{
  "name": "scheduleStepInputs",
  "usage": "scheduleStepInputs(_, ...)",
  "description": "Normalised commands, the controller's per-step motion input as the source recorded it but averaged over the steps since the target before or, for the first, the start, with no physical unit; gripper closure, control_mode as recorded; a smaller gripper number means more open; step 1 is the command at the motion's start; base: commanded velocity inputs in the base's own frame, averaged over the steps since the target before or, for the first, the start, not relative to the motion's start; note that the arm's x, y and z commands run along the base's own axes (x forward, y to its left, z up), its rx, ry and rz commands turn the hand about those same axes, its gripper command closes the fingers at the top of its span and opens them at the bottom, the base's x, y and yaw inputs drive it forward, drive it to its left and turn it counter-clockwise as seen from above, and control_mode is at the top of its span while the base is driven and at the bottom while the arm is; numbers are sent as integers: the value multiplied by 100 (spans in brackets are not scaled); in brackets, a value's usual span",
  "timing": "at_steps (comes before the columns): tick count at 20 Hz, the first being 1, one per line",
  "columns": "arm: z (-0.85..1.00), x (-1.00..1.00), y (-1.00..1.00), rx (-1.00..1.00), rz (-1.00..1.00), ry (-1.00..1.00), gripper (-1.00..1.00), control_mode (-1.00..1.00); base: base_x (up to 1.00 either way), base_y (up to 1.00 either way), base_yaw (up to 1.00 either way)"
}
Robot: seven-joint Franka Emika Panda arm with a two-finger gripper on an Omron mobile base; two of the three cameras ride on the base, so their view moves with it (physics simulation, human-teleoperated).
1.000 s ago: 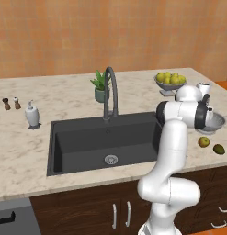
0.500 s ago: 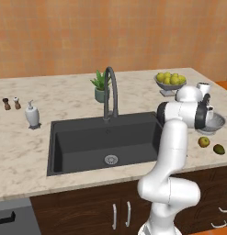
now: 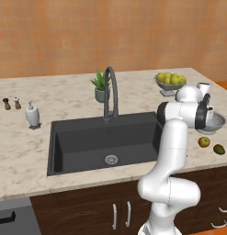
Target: Put the colander in the sink, put the mango, apple in the colander, and turn on the sink faucet and pour water over the colander.
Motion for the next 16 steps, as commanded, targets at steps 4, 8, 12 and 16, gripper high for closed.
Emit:
scheduleStepInputs(4, 0, 0, 0, 0, 0, 0, 100, -100, 0, 0, 0)
scheduleStepInputs(8, 0, 0, 0, 0, 0, 0, 100, -100, 0, 0, 0)
scheduleStepInputs(12, 1, 0, 1, 0, 2, -1, 100, -100, 0, 0, 0)
scheduleStepInputs(16, 15, 0, 1, 0, 6, -2, 100, -100, 0, 0, 0)
